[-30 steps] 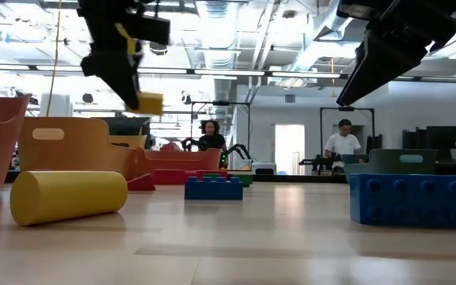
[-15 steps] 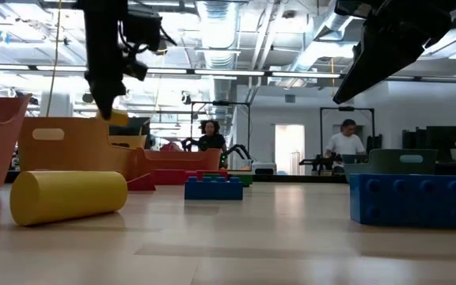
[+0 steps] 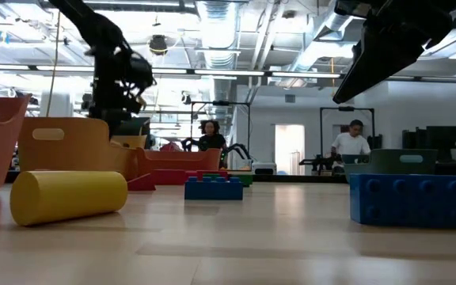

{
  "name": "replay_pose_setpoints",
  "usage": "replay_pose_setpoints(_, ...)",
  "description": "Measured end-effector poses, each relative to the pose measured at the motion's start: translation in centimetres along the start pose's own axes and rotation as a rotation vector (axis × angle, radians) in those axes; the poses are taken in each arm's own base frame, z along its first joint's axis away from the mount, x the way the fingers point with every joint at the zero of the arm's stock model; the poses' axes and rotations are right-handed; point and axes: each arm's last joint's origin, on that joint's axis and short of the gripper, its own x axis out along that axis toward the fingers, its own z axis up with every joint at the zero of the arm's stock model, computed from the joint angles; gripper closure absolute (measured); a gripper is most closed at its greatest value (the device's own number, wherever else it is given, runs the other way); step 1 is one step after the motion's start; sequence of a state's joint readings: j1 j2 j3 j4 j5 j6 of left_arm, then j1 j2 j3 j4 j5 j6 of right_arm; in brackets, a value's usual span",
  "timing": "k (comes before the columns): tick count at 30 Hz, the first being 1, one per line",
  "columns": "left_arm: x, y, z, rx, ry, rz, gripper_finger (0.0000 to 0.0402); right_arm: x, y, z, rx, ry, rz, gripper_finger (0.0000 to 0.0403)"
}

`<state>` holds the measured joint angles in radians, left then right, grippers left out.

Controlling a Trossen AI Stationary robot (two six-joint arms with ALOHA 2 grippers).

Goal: Sort blocks
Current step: Put the yellow wooden block into the yellow bin, then put the red wooden block into the bottom orange bin

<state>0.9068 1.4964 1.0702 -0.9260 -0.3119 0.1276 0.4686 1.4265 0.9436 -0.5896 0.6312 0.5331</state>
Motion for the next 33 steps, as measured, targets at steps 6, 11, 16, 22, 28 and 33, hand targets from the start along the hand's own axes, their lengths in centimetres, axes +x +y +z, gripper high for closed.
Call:
replay_pose_setpoints(6,2.0,0.0,0.4,-0.026,0.069,-0.029,0.0267,0.0,0.0,0.0,-0.003,0.0,0.0,0.0172)
replay_pose_setpoints(11,2.1,-0.2,0.4,-0.036,0.074,-0.026,0.0232,0.0,0.0,0.0,-0.007,0.0,0.0,0.0172)
replay_pose_setpoints(16,1.4,-0.1,0.3,-0.019,0.05,-0.023,0.0203,0.0,0.0,0.0,-0.008,0.0,0.0,0.0172)
replay_pose_setpoints(22,-1.5,0.6,-0.1,0.015,-0.075,-0.002,0.0197,0.0,0.0,0.0,-0.008,-0.001,-0.001,0.0172)
replay_pose_setpoints(28,-6.2,-1.3,-0.5,0.072,-0.324,0.038,0.0197,0.3,-0.4,0.3,0.003,-0.005,-0.012,0.0172)
replay_pose_setpoints(33,-8.7,-6.4,-0.9,0.268,-0.442,-0.001,0.021,0.5,-0.4,0.8,0.005,-0.038,-0.003,0.0172)
